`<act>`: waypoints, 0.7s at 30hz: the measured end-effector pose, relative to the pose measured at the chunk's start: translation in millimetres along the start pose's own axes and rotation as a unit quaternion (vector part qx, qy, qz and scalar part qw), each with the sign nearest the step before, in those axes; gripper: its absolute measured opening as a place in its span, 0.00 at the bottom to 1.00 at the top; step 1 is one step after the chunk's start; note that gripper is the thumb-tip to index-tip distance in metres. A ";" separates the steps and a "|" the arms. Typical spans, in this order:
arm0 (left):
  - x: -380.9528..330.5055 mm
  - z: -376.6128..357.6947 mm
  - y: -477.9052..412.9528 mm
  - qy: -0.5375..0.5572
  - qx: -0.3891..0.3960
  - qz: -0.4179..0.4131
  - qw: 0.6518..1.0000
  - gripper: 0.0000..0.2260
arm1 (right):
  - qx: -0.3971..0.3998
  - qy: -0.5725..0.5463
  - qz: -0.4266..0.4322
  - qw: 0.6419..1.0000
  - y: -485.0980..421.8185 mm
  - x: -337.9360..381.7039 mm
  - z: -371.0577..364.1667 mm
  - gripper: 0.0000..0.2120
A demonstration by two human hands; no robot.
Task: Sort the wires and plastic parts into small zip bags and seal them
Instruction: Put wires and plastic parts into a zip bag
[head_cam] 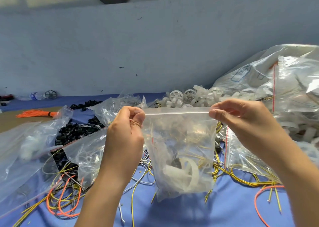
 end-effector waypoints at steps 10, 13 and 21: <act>-8.9 -1.9 0.6 -0.029 -0.009 0.001 1.000 0.06 | -0.072 0.056 0.021 0.996 7.2 4.5 6.7 0.07; -28.1 -2.9 1.7 -0.066 -0.001 -0.041 0.997 0.02 | -0.093 0.099 0.065 0.989 8.8 15.5 5.3 0.09; -90.7 -30.5 18.8 -0.189 0.116 -0.196 0.955 0.14 | -0.083 0.026 0.122 0.989 15.1 35.3 -6.0 0.07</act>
Point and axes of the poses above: each hand's wrist, its own y-axis away from the middle knuckle, its own z-axis out of the back of the hand, x = y × z, the point moved 9 cm from there along -y, towards the middle knuckle, and after that the axes turned 5 degrees about -x, right-handed, at the moved point
